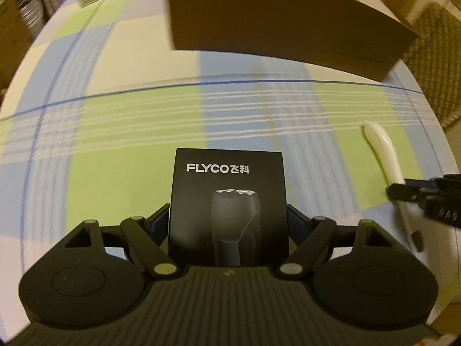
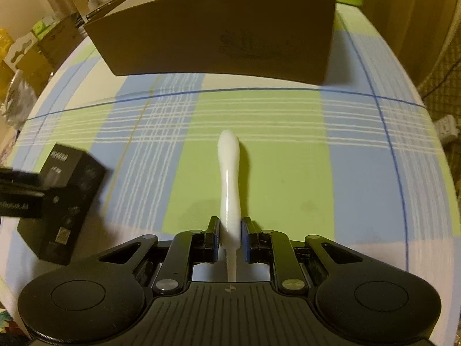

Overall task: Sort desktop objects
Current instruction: 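Grasp the FLYCO box with the left tool while the right tool grasps the toothbrush handle, then carry the FLYCO box with the left tool while the right tool carries the toothbrush into the box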

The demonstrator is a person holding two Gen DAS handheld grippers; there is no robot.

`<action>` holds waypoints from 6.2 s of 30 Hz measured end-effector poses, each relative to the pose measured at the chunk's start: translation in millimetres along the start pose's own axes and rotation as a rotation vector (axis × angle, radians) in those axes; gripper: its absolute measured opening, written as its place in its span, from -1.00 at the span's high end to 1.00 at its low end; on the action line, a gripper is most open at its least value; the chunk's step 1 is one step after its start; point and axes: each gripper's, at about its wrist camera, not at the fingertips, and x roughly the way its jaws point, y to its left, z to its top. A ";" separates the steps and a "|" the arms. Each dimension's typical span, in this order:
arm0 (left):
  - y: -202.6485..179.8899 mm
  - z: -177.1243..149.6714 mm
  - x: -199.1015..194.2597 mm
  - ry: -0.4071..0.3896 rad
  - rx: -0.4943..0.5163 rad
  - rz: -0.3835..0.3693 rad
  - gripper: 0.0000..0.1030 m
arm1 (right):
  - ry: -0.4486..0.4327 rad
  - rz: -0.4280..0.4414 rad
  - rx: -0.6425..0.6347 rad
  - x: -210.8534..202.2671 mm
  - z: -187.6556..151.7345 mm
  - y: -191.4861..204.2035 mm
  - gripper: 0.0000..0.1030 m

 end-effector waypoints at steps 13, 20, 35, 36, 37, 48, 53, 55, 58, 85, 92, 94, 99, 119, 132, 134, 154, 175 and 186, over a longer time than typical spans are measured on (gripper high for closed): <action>-34.9 9.7 18.2 0.034 0.072 0.001 -0.54 | -0.056 -0.117 -0.104 -0.3 -11.8 8.3 0.12; -28.3 3.7 12.5 0.037 0.092 0.008 -0.52 | -0.070 -0.127 -0.081 1.3 -8.7 7.7 0.08; -24.3 -0.5 5.2 0.034 0.079 0.020 -0.51 | -0.062 -0.092 -0.131 -3.4 -16.7 21.4 0.67; -24.5 -1.1 5.0 0.035 0.080 0.019 -0.51 | -0.058 -0.088 -0.131 -3.8 -17.2 21.9 0.67; -24.6 -1.8 4.6 0.036 0.081 0.018 -0.51 | -0.055 -0.086 -0.134 -3.6 -17.1 22.7 0.67; -26.2 -7.7 -2.3 0.024 0.088 0.020 -0.50 | -0.025 -0.036 -0.088 -8.8 -19.6 26.2 0.67; -26.3 -5.4 -10.0 0.006 0.093 0.023 -0.50 | -0.037 -0.030 -0.075 -15.8 -19.1 28.1 0.67; -26.1 -3.9 -13.6 -0.002 0.094 0.024 -0.50 | -0.046 -0.029 -0.071 -19.3 -17.8 29.1 0.67; -25.4 -1.0 -18.8 -0.012 0.093 0.025 -0.50 | -0.061 -0.027 -0.063 -24.5 -14.1 29.6 0.67; -22.3 39.9 -67.3 -0.189 0.087 0.012 -0.50 | -0.190 0.011 -0.019 -67.1 38.1 25.6 0.67; -21.0 54.1 -72.2 -0.226 0.087 0.009 -0.50 | -0.215 0.015 -0.033 -71.4 52.3 27.2 0.67; -20.4 58.2 -73.8 -0.235 0.088 0.008 -0.50 | -0.220 0.016 -0.039 -72.9 55.7 27.6 0.67; -18.4 69.2 -76.3 -0.255 0.088 0.007 -0.50 | -0.235 0.016 -0.048 -74.2 67.0 28.4 0.67; -15.5 101.8 -63.2 -0.264 0.109 -0.022 -0.48 | -0.241 0.025 -0.043 -64.4 98.6 21.2 0.67; -10.7 115.1 -70.8 -0.307 0.107 -0.028 -0.48 | -0.261 0.029 -0.054 -70.6 110.7 23.8 0.67; -10.6 117.9 -72.5 -0.314 0.106 -0.029 -0.48 | -0.265 0.035 -0.055 -71.9 113.4 24.1 0.67; -16.2 168.0 -83.6 -0.407 0.126 -0.032 -0.48 | -0.340 0.060 -0.083 -85.4 165.9 21.4 0.67; -4.4 253.7 -42.1 -0.393 0.075 -0.011 -0.48 | -0.341 0.056 -0.052 -53.4 262.4 -13.7 0.67; -1.7 287.5 13.9 -0.308 0.034 0.010 -0.48 | -0.244 0.081 0.071 10.5 281.4 -27.6 0.67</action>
